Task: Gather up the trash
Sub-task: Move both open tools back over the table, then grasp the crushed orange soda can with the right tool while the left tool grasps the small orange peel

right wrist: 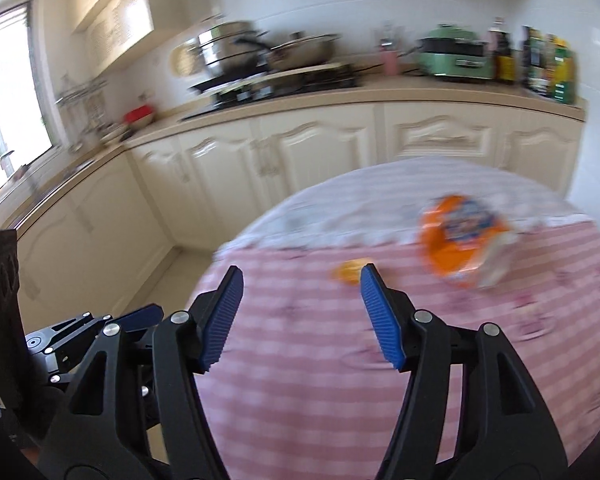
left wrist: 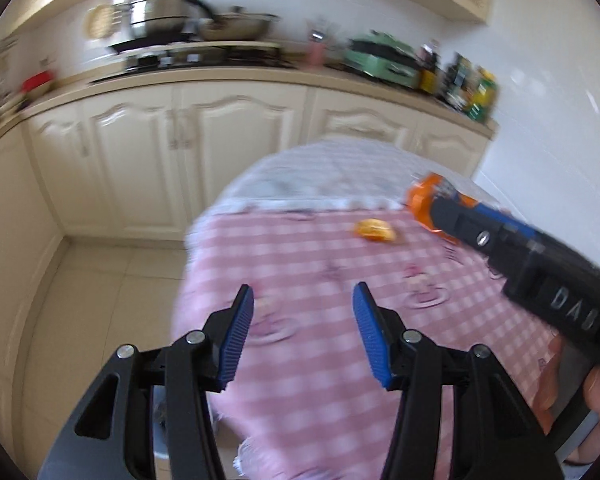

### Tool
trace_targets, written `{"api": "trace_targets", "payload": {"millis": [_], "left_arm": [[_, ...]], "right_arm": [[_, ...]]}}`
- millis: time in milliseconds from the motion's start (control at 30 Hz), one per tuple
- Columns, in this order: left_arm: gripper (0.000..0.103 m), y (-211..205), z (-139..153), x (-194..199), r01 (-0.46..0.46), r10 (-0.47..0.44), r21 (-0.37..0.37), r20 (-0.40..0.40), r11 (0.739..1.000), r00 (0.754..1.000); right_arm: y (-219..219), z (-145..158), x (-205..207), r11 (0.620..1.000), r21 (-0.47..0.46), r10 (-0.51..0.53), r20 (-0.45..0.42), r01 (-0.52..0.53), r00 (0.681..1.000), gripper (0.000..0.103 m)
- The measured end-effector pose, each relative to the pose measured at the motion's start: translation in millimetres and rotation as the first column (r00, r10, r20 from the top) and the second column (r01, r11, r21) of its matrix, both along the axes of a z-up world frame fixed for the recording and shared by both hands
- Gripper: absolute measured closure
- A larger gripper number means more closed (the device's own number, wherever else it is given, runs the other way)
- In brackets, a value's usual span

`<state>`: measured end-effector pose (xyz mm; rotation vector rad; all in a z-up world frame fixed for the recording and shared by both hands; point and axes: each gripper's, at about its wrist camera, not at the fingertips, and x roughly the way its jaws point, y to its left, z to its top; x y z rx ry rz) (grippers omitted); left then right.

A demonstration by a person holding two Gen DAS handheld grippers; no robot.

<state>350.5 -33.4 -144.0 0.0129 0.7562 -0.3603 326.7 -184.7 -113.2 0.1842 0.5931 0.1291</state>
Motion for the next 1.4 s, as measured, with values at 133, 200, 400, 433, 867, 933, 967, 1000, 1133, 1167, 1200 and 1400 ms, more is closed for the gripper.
{"api": "trace_targets", "payload": {"millis": [133,200,400,433,867,933,967,1000,1133,1167,1200,1400], "left_arm": [[0.052,-48.2,-7.7,16.4,0.059,-0.058,0.046,-0.02,0.997,0.998],[0.052,-67.2,-10.9,26.1,0.072,-0.07,0.069,-0.029,0.995,0.997],[0.052,-105.7,-23.9,55.3,0.095,-0.089,0.134,-0.053,0.986,0.995],[0.052,-107.6,-26.2,59.4,0.096,-0.089,0.142,-0.059,0.985,0.994],[0.072,-108.0,-26.2,84.9,0.057,-0.051,0.101,-0.059,0.993,0.997],[0.072,-104.6,-18.9,81.0,0.052,-0.049,0.086,-0.038,0.995,0.998],[0.072,-102.9,-14.9,77.7,0.05,-0.049,0.08,-0.025,0.996,0.999],[0.072,-101.5,-11.5,74.3,0.048,-0.047,0.073,-0.013,0.996,0.999],[0.072,-95.4,0.4,59.7,0.051,-0.052,0.057,0.021,0.997,0.998],[0.072,-93.2,3.3,55.1,0.053,-0.054,0.055,0.029,0.997,0.998],[0.072,-90.8,5.4,52.0,0.051,-0.052,0.051,0.034,0.997,0.998],[0.072,-72.4,10.6,36.6,0.031,-0.033,0.038,0.043,0.999,0.999]], "right_arm": [[-62.9,-0.5,3.2,0.995,0.006,-0.101,-0.002,0.101,0.995,0.041],[-86.0,-2.1,4.0,0.991,0.005,-0.134,-0.005,0.134,0.991,0.041],[-136.7,-14.7,24.3,0.984,0.013,-0.175,-0.048,0.176,0.983,0.04],[-138.5,-17.1,27.4,0.983,0.015,-0.182,-0.054,0.183,0.982,0.04],[-181.7,-49.8,82.6,0.96,0.223,-0.12,-0.209,0.166,0.971,0.038],[-182.8,-55.4,93.4,0.957,0.255,-0.08,-0.232,0.14,0.969,0.038],[-184.1,-58.7,99.1,0.952,0.278,-0.058,-0.247,0.128,0.967,0.038],[-185.0,-60.7,103.3,0.949,0.293,-0.042,-0.259,0.12,0.965,0.038],[-179.8,-62.3,106.7,0.944,0.324,0.032,-0.28,0.063,0.959,0.042],[-176.8,-60.5,104.4,0.948,0.313,0.043,-0.279,0.049,0.959,0.055],[-170.6,-58.2,101.7,0.957,0.287,0.055,-0.283,0.03,0.958,0.056],[-134.1,-42.7,84.7,0.991,0.131,0.071,-0.259,-0.038,0.963,0.065]]}}
